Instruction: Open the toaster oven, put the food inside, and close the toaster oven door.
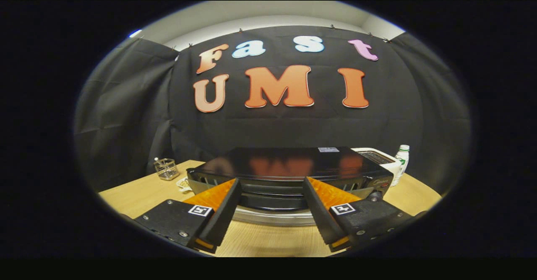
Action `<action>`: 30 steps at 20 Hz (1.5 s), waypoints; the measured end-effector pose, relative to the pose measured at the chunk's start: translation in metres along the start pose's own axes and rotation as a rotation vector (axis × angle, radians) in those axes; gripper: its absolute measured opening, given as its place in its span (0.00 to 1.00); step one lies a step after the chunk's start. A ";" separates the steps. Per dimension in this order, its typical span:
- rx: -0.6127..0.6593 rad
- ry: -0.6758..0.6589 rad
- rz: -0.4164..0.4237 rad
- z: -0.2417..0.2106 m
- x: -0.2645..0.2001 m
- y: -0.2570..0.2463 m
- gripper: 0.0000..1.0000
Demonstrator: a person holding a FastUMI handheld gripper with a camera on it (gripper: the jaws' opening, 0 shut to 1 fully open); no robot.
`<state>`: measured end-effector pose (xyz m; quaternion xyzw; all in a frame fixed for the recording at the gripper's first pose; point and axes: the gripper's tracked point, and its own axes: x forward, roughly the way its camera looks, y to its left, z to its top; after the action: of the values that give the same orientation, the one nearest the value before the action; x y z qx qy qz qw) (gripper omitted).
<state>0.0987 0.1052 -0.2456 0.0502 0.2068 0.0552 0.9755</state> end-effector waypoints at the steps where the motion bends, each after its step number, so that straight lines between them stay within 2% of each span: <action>1: -0.011 0.016 0.013 -0.006 -0.012 0.003 0.87; 4: -0.012 0.097 0.069 -0.032 -0.045 0.012 0.87; 9: 0.084 0.312 0.174 -0.102 -0.077 0.025 0.87; 14: 0.141 0.472 0.157 -0.157 -0.077 0.013 0.85; 20: 0.201 0.475 0.169 -0.151 -0.082 0.006 0.79; 22: 0.223 0.487 0.164 -0.150 -0.099 0.002 0.79; 26: 0.247 0.498 0.136 -0.147 -0.145 0.008 0.87; 30: 0.271 0.558 0.132 -0.163 -0.188 0.032 0.89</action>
<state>-0.1418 0.1254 -0.3147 0.1758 0.4682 0.1018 0.8600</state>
